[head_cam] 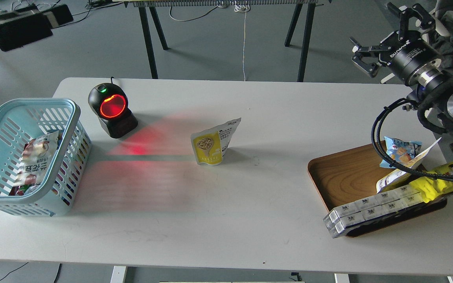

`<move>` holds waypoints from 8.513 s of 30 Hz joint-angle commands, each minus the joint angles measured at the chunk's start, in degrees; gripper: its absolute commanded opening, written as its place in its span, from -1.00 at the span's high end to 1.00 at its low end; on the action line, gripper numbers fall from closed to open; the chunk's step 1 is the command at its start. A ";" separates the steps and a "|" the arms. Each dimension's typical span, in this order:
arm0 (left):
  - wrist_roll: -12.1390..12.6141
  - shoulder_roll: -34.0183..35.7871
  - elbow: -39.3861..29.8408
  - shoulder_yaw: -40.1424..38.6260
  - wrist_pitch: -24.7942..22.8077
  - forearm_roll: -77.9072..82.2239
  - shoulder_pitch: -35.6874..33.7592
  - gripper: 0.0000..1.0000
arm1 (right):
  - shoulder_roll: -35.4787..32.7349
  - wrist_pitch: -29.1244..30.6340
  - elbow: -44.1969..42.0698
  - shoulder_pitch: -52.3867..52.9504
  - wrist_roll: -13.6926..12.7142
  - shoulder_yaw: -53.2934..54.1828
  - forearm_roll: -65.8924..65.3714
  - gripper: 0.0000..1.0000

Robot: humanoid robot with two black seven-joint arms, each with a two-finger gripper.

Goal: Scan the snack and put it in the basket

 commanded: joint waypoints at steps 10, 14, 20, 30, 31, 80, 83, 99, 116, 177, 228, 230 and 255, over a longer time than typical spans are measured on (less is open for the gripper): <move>6.58 -29.22 0.39 3.59 -0.40 40.92 0.61 -1.00 | -0.59 0.46 -1.09 -0.46 -0.07 0.22 -0.12 -0.99; 13.61 -37.93 1.09 4.74 -5.40 43.49 1.05 -1.00 | -0.59 0.55 -1.80 -0.90 0.01 0.05 -0.12 -0.99; 17.67 -46.38 5.74 4.91 -9.45 52.17 3.07 -0.97 | -0.67 0.55 -1.80 -1.43 0.01 0.04 -0.12 -0.99; 16.53 -52.53 12.61 5.00 -10.95 54.59 5.62 -0.94 | -0.24 0.38 -2.24 -1.52 0.19 -0.04 -0.12 -0.99; 16.44 -53.06 12.96 5.00 -11.04 54.59 5.71 -0.93 | -0.24 0.38 -2.24 -1.60 0.19 -0.04 -0.12 -0.99; 11.96 -40.42 3.12 -14.40 -18.56 54.59 6.06 1.00 | 0.20 0.03 -2.06 -1.78 0.45 -0.13 -0.12 -0.99; 13.62 -39.27 2.42 -19.85 -18.56 49.84 6.85 1.00 | 0.20 -0.06 -1.97 -1.69 0.45 -0.22 -0.12 -0.99; 14.42 -31.80 0.48 -21.28 -12.27 44.99 24.25 1.00 | 0.12 -0.06 -1.89 -1.17 0.45 -0.13 -0.12 -0.99; 14.60 -31.80 -0.57 -21.37 -10.16 45.95 26.89 1.00 | 0.12 -0.50 -1.80 -1.25 0.45 -0.39 -0.12 -0.99; 0.54 14.07 3.91 -5.31 2.03 23.47 11.51 1.00 | 0.38 -1.21 -1.18 -1.17 0.45 -0.48 -0.56 -0.99; -1.05 10.30 12.08 15.30 22.89 8.26 10.64 -0.99 | 2.49 -2.43 -0.74 1.20 0.36 -0.39 -2.58 -0.99; -1.05 10.39 13.13 12.66 22.89 5.72 10.63 -0.99 | 2.49 -2.43 -0.04 1.21 0.36 -0.31 -2.58 -0.99; -0.17 9.69 23.86 -3.08 10.76 -48.60 8.00 -0.99 | 2.23 -2.35 0.66 2.26 0.28 -0.13 -2.58 -0.99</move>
